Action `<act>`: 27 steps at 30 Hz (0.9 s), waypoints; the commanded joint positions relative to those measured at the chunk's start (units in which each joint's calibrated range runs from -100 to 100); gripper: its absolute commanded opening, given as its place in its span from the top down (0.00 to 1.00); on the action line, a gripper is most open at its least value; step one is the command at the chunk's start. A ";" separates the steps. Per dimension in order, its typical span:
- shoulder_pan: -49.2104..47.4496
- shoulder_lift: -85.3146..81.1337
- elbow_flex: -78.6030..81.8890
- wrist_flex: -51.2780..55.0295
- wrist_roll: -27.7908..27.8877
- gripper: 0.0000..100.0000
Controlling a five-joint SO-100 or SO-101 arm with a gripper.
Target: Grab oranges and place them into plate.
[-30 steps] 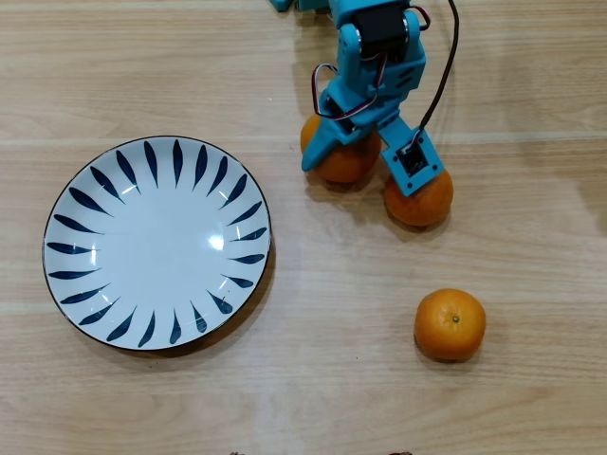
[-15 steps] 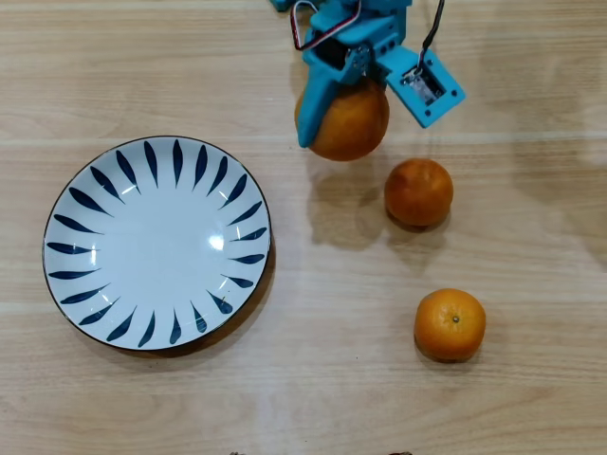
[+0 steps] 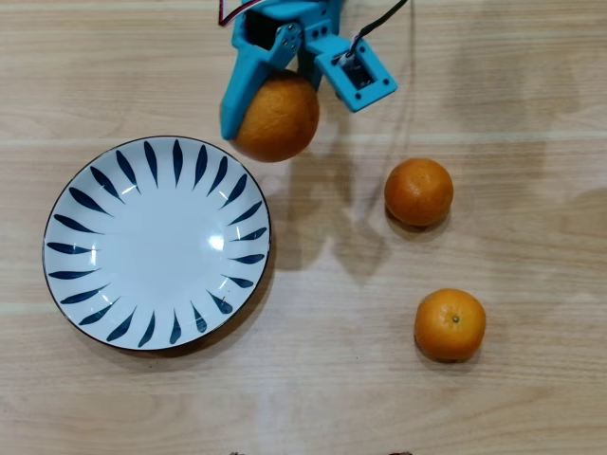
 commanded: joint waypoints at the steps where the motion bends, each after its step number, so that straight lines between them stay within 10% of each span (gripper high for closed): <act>1: 4.12 7.67 -13.64 -2.24 1.57 0.70; 27: 12.83 34.13 -22.15 -3.27 0.00 0.59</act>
